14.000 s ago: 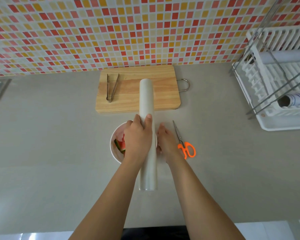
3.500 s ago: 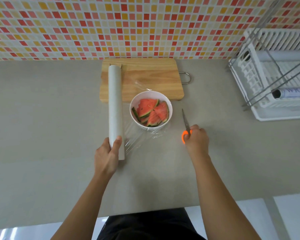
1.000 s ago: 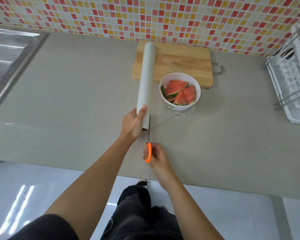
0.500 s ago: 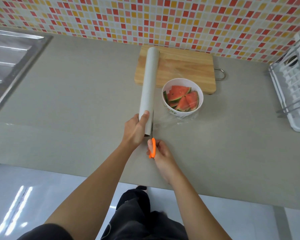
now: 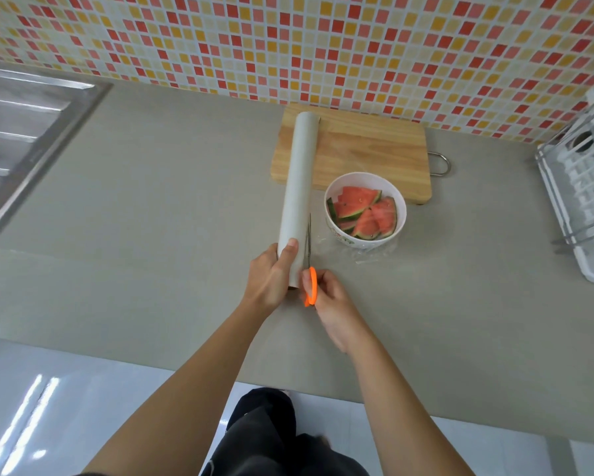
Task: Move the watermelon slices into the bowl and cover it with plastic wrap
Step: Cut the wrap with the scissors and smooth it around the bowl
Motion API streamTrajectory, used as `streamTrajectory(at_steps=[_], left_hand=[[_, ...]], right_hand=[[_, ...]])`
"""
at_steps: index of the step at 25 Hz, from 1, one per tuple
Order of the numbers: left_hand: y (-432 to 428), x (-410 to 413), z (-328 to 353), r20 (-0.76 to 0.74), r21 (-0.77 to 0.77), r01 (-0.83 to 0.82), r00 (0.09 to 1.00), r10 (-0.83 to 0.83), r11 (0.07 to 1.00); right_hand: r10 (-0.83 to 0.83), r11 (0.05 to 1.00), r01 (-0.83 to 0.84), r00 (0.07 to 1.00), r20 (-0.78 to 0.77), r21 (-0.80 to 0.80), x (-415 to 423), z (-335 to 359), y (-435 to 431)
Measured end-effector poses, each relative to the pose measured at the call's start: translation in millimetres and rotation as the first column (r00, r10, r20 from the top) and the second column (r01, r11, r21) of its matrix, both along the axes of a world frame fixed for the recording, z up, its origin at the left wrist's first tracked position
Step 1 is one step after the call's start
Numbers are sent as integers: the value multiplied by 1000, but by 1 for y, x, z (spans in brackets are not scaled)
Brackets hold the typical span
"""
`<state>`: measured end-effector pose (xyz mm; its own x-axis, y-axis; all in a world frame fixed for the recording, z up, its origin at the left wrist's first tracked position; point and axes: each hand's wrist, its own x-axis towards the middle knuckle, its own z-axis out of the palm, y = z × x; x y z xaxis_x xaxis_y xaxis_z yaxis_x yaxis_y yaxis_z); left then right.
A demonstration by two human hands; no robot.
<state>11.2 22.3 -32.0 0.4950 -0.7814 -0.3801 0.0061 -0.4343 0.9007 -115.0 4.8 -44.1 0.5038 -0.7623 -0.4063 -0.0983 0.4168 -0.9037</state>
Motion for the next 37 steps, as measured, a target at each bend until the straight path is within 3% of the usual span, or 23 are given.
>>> streamTrajectory(at_steps=[12, 26, 37], left_hand=[[3, 3, -2, -56, -26, 28, 998, -29, 999], [21, 23, -1, 10, 21, 84, 996, -84, 996], [29, 47, 1, -67, 24, 84, 994, -82, 996]], right_hand=[[-24, 999, 23, 999, -32, -32, 22, -7, -42], [1, 997, -7, 997, -73, -75, 56, -9, -77], [-55, 997, 50, 994, -92, -59, 84, -18, -95]])
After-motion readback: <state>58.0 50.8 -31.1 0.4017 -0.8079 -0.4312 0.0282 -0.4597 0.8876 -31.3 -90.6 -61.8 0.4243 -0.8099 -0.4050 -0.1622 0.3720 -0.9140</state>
